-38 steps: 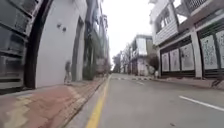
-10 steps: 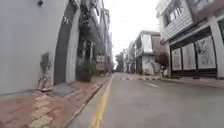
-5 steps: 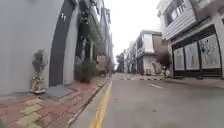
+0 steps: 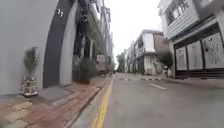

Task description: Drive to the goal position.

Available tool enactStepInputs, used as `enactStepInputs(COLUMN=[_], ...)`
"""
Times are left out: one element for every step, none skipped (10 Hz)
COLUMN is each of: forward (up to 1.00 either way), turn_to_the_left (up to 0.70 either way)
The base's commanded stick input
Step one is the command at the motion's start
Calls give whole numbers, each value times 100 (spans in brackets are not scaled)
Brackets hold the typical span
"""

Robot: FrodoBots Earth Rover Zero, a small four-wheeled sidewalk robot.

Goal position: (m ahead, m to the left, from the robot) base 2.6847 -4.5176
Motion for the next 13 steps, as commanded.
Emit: enactStepInputs(forward=[50, 50, 50, 50, 50, 50, 50, 50, 50, 50, 50, 50, 50], turn_to_the_left=[0, 0, 0, 0, 0, 0, 0, 0, 0, 0, 0, 0, 0])
